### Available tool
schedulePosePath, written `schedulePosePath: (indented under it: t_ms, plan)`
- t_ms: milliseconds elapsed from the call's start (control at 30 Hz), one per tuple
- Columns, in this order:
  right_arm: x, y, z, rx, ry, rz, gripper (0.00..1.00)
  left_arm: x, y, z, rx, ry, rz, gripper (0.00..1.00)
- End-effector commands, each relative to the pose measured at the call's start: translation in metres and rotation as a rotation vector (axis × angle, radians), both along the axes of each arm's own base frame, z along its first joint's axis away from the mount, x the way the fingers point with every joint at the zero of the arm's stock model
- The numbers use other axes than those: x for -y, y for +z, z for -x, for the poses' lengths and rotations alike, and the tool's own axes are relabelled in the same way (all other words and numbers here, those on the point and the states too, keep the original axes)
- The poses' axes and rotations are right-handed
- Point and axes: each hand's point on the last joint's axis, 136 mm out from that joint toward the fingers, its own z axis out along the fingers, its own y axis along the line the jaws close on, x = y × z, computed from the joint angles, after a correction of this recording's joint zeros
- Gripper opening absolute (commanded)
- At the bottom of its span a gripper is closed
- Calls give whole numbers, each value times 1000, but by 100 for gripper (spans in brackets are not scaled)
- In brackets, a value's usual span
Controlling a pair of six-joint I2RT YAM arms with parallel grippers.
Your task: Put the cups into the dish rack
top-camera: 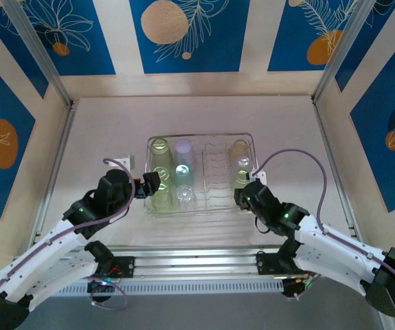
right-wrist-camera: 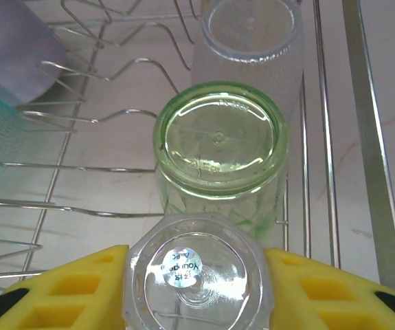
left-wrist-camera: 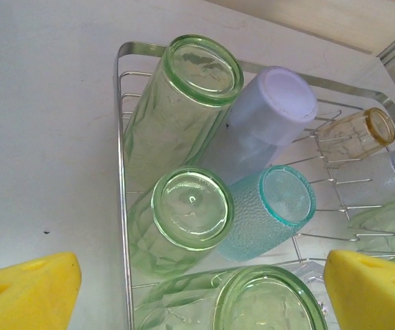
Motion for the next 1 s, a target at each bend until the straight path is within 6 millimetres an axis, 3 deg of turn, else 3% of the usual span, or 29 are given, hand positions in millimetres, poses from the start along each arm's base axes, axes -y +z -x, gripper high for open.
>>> schedulePosePath:
  t_ms: [0, 367, 633, 833, 967]
  plan:
    - [8, -19, 3, -23, -16, 38, 25, -1, -2, -1, 13, 8, -9, 91]
    - [11, -31, 13, -162, -73, 184, 28, -1, -9, -1, -1, 10, -8, 91]
    - [14, -35, 23, -236, -117, 257, 68, -1, -12, 0, -6, 2, -17, 92]
    - [20, -35, 35, -305, -154, 259, 76, 0, -13, 0, -8, -2, -18, 92]
    - [18, -20, 39, -351, -156, 239, 78, -2, -12, 2, -7, -3, -25, 93]
